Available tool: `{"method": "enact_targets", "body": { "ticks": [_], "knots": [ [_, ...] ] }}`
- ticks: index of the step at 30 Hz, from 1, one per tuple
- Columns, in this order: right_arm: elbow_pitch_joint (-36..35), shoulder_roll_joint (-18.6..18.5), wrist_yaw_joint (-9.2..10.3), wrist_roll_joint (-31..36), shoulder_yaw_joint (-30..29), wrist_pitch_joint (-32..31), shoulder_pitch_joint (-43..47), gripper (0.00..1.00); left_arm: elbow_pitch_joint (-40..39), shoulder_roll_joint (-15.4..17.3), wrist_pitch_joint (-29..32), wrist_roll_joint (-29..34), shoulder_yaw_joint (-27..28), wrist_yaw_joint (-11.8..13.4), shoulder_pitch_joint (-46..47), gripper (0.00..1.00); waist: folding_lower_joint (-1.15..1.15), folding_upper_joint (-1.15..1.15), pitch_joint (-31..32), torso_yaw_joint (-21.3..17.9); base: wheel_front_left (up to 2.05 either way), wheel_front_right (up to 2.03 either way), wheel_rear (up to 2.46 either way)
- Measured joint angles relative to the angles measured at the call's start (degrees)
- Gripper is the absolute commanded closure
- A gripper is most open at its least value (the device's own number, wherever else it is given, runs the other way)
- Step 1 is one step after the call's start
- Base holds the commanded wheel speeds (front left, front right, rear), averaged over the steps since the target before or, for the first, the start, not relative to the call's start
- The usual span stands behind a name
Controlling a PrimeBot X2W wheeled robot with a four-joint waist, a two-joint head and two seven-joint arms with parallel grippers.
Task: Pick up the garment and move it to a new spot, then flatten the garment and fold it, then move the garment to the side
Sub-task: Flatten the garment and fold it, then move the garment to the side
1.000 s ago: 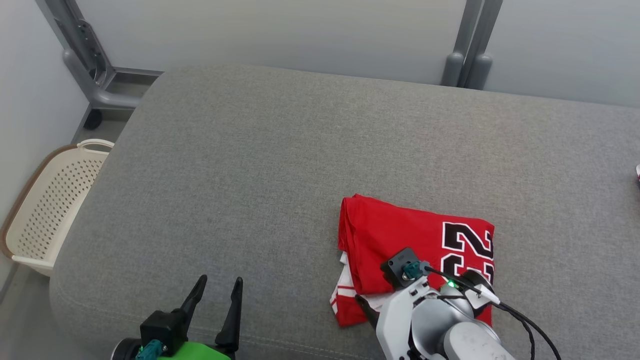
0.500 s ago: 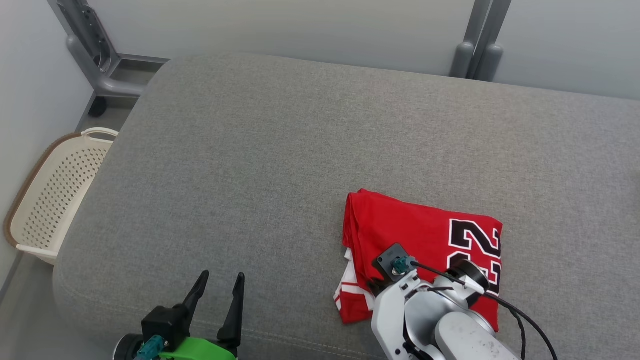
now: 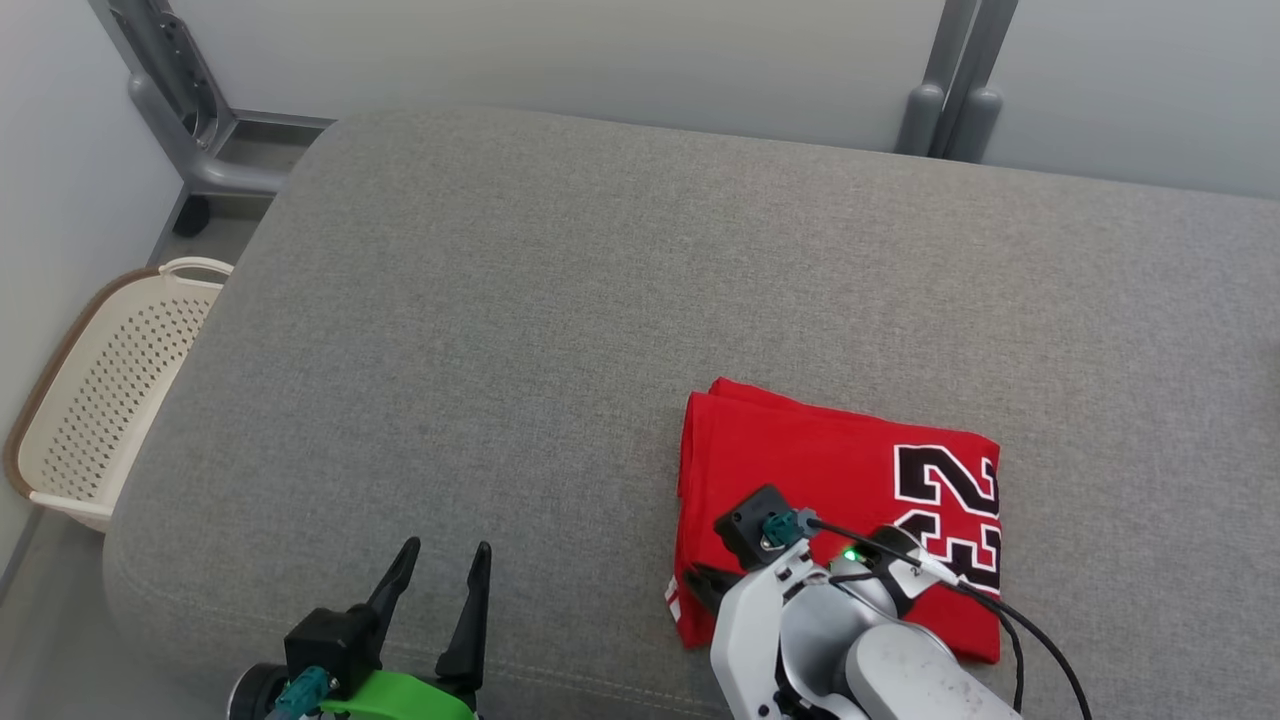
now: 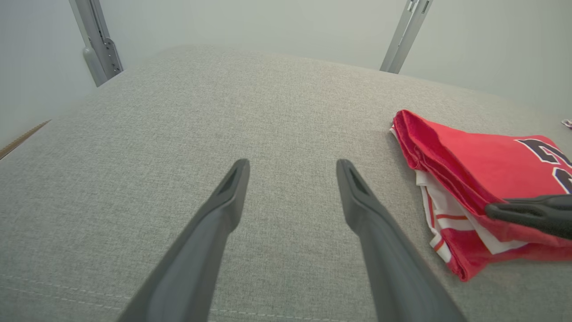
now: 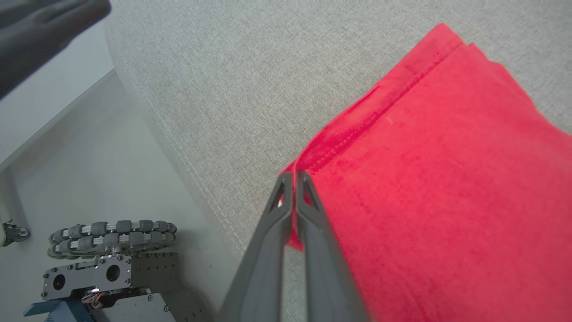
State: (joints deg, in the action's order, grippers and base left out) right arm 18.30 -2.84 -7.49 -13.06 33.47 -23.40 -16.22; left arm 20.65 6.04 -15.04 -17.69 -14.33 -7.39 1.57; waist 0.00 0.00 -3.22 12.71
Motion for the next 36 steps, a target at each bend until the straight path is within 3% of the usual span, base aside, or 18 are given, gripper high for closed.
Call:
{"method": "enact_targets", "body": {
  "ticks": [4, 5, 6, 15, 36],
  "knots": [
    [1.2, 0.0, 0.00, -0.4, 0.1, 0.4, -0.7, 1.00, 0.1, 0.0, 0.0, 0.0, -0.3, 0.0, 0.2, 0.00, 0.00, 0.00, -0.1, 0.2, 0.00, 0.00, 0.00],
    [2.1, 0.0, 0.00, -0.5, 0.0, 0.7, -1.0, 0.76, 0.1, 0.0, 0.0, -0.2, -0.4, 0.0, 0.3, 0.00, 0.00, 0.00, -0.2, 0.3, 0.00, 0.00, 0.00],
    [2.6, 0.0, 0.00, -0.6, 0.0, 0.6, -1.2, 0.00, 0.1, 0.1, 0.0, -0.2, -0.4, 0.0, 0.3, 0.00, 0.00, 0.00, -0.2, 0.4, 0.00, 0.00, 0.00],
    [0.2, 0.0, 0.00, -5.0, -3.4, 1.9, -2.7, 0.00, 0.2, 0.2, 0.0, -0.1, 0.5, 0.0, 0.2, 0.00, 0.00, 0.00, 0.5, 0.0, 0.00, 0.00, 0.00],
    [-9.9, -0.1, 0.00, 3.7, -34.5, -7.3, 7.7, 0.00, -0.5, 0.5, 0.0, 0.3, -0.1, 0.0, -1.1, 0.00, 0.00, 0.00, 2.1, -5.4, 0.00, 0.00, 0.00]
  ]
}}
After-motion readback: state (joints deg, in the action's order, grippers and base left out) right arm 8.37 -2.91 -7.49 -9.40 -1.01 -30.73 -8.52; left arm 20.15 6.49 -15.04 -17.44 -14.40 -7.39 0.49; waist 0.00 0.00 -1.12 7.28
